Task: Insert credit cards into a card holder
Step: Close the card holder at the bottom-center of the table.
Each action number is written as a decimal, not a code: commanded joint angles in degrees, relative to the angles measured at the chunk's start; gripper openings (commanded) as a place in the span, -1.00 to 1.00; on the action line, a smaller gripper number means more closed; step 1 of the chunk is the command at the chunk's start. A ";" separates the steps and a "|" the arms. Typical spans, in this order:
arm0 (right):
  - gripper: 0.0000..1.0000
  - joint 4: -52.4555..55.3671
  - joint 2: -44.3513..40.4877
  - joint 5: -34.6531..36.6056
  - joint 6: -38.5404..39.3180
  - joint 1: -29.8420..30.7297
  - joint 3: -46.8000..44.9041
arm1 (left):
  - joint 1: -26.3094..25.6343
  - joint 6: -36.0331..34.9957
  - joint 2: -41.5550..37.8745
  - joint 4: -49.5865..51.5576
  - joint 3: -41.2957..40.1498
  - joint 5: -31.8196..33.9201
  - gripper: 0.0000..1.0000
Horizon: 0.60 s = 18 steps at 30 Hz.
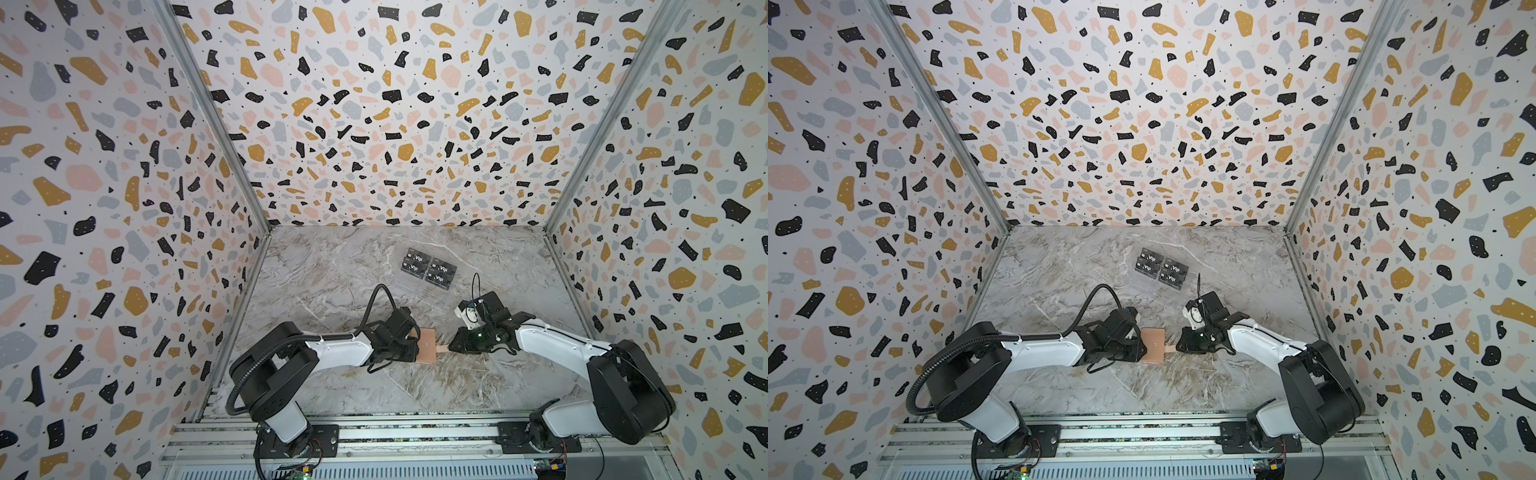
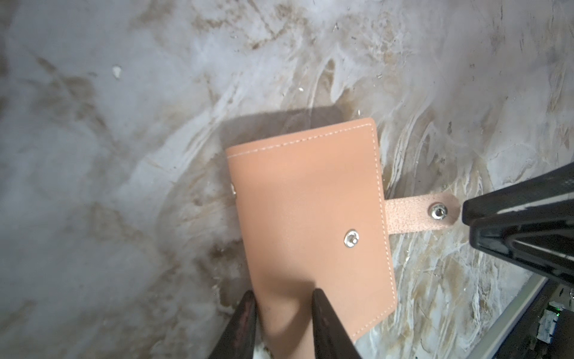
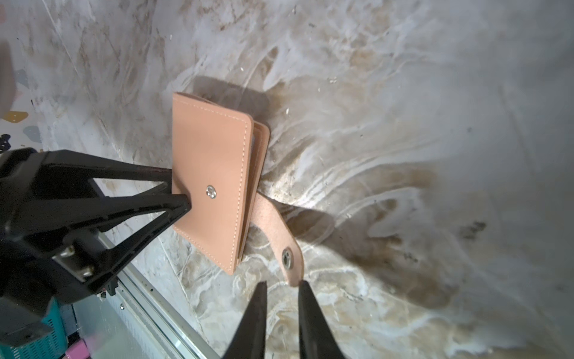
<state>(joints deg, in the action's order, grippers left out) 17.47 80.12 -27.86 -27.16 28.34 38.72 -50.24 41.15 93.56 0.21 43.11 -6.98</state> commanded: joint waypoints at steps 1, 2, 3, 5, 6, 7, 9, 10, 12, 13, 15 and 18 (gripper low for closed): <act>-0.62 -0.25 0.10 -1.28 -0.05 -0.39 0.02 | -0.22 -0.06 1.90 5.51 -2.36 0.89 -0.35; -0.62 -0.18 0.12 -1.13 -0.08 -0.52 0.06 | -0.23 -0.09 1.89 5.50 -2.37 0.90 -0.35; -0.62 -0.11 0.09 -0.77 0.06 -0.71 -0.02 | -0.22 -0.09 1.89 5.48 -2.42 0.84 -0.35; -0.62 -0.20 0.04 -0.71 0.12 -1.49 -0.39 | -0.25 -0.10 1.91 5.48 -2.49 0.83 -0.35; -0.62 -0.25 -0.03 -0.72 0.31 -1.90 -0.51 | -0.25 -0.18 1.89 5.55 -2.42 0.83 -0.35; -0.62 -0.29 -0.12 -0.73 0.42 -2.25 -0.64 | -0.24 -0.17 1.89 5.59 -2.42 0.83 -0.35; -0.62 -0.57 -0.09 -0.88 0.56 -2.86 -0.66 | -0.22 -0.24 2.06 5.68 -2.22 0.74 -0.35; -0.62 -0.63 0.01 -0.89 0.63 -2.94 -0.60 | -0.27 -0.27 2.07 5.78 -2.22 0.74 -0.35; -0.62 -1.14 0.50 -1.30 0.64 -3.05 -0.57 | -0.21 -0.19 2.07 5.68 -2.22 0.71 -0.35; -0.61 -1.46 0.75 -1.68 0.62 -3.03 -0.70 | -0.23 -0.23 2.07 5.65 -2.18 0.73 -0.35; -0.60 -2.22 1.65 -2.78 0.50 -3.03 -0.82 | -0.31 -0.04 2.15 5.55 -2.19 0.74 -0.35; -0.60 -3.07 2.27 -3.94 0.43 -3.04 -1.14 | -0.38 0.01 2.00 5.77 -2.32 0.83 -0.35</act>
<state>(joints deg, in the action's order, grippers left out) 15.18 82.15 -30.02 -27.11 25.39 38.22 -50.26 41.15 93.56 0.23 43.11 -6.98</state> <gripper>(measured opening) 0.198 0.325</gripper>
